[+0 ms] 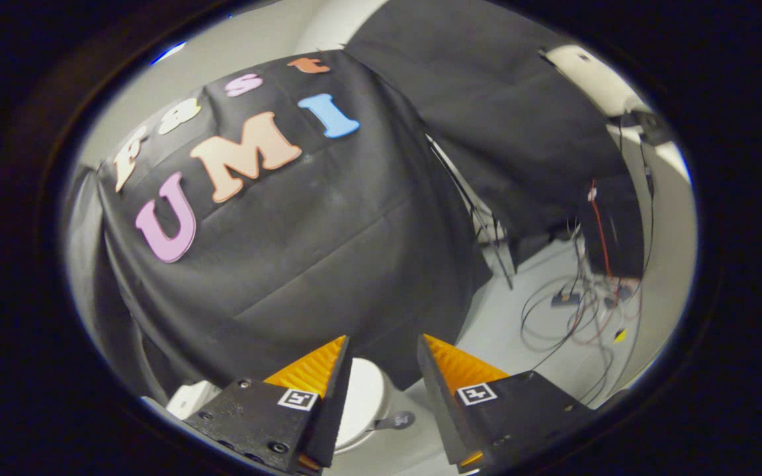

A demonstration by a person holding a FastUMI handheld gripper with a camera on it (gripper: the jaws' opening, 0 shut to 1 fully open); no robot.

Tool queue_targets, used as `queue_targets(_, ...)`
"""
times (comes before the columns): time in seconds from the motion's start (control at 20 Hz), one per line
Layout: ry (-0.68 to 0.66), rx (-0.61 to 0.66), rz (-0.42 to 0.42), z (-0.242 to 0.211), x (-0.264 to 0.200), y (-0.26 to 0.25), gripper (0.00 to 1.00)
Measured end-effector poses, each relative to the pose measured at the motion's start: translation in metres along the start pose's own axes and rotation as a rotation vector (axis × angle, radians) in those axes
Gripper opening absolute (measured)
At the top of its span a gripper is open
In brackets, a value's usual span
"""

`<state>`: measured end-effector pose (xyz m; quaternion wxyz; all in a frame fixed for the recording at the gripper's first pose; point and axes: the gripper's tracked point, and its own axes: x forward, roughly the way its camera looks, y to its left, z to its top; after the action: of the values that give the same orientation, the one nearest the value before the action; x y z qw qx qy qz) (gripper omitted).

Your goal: Open the toilet lid.

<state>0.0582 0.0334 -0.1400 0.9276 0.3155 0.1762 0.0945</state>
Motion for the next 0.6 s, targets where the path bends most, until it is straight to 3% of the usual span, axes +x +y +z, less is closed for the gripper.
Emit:
queue_targets(0.3,0.19,0.219,-0.019,-0.08,0.047,-0.028,0.58)
queue_targets(0.6,0.311,0.298,-0.07,-0.133,0.07,-0.047,0.55)
